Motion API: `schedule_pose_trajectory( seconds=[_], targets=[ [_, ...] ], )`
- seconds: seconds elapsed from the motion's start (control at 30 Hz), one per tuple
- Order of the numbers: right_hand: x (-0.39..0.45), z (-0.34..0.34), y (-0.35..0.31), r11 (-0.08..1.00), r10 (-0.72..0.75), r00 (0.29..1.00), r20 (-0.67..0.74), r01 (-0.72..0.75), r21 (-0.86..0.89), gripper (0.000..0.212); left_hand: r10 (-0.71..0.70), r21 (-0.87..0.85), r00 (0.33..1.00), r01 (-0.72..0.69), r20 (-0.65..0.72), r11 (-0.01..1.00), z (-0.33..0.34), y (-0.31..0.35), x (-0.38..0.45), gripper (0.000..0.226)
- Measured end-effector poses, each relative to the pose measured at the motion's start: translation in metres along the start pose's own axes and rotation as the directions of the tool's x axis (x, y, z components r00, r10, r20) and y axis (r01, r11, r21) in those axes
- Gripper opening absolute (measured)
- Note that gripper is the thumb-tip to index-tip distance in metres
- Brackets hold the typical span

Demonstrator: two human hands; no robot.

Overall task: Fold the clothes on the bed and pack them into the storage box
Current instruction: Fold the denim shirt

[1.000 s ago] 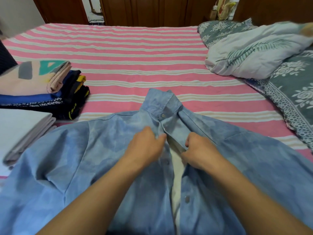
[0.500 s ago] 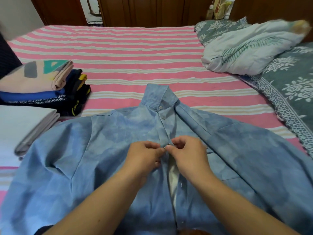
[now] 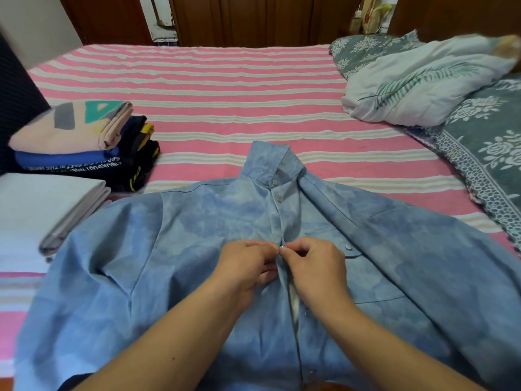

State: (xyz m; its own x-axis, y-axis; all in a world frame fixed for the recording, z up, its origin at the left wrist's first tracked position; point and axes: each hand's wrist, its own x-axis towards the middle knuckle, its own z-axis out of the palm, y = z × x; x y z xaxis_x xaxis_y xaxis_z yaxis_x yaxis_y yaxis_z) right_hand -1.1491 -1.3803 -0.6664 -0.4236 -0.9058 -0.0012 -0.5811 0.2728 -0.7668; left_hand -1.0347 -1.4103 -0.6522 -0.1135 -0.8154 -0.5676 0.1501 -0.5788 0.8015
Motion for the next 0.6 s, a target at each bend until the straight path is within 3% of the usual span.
schedule_pose_trajectory(
  seconds=[0.07,0.2,0.43,0.53,0.6],
  targets=[
    [-0.003,0.001,0.000,1.000,-0.027,1.000,0.001,0.027,-0.003,0.015,-0.008,0.005,1.000,0.008,-0.012,1.000,0.000,-0.001,0.000,0.013],
    [-0.008,0.007,0.004,0.999,-0.040,0.999,-0.035,0.041,0.019,0.046,-0.083,-0.061,0.997,0.083,0.004,0.995,0.002,-0.003,-0.003,0.011],
    [-0.012,0.015,0.008,0.982,-0.186,0.982,-0.032,0.186,-0.014,0.038,-0.094,-0.058,0.996,0.094,-0.001,0.994,0.006,0.001,-0.002,0.021],
    [-0.001,0.007,0.005,0.977,-0.173,0.979,0.111,0.185,-0.104,0.021,0.077,0.138,0.996,-0.070,-0.044,0.988,0.007,0.007,-0.002,0.020],
    [-0.002,0.002,0.005,0.974,-0.125,0.980,0.156,0.151,-0.169,0.019,0.307,0.469,0.950,-0.247,-0.056,0.848,0.001,0.011,0.008,0.019]
  ],
)
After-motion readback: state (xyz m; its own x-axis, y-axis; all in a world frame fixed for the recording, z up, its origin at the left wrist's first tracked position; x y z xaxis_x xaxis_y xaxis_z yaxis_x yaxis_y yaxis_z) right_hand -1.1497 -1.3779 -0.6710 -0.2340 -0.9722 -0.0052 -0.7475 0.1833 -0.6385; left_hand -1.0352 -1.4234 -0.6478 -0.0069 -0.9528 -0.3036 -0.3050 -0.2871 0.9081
